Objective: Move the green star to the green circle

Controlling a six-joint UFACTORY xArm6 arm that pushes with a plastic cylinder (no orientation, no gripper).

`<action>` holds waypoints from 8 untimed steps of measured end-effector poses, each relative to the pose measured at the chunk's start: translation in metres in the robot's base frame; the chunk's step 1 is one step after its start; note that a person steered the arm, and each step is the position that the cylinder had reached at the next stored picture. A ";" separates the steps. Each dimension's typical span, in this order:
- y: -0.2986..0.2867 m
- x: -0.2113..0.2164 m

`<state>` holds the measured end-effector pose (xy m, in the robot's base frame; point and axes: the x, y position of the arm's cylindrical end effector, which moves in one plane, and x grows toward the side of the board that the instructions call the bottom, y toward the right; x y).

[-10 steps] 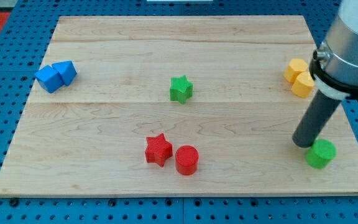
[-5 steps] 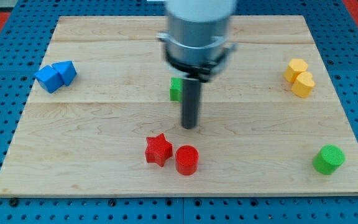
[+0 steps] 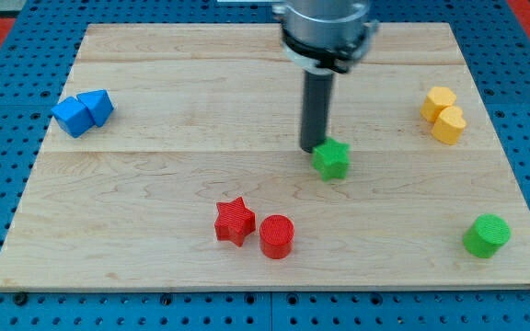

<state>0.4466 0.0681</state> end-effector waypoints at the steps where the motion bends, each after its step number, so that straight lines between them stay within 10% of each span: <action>1: -0.019 -0.014; 8: 0.108 0.050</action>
<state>0.4971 0.1765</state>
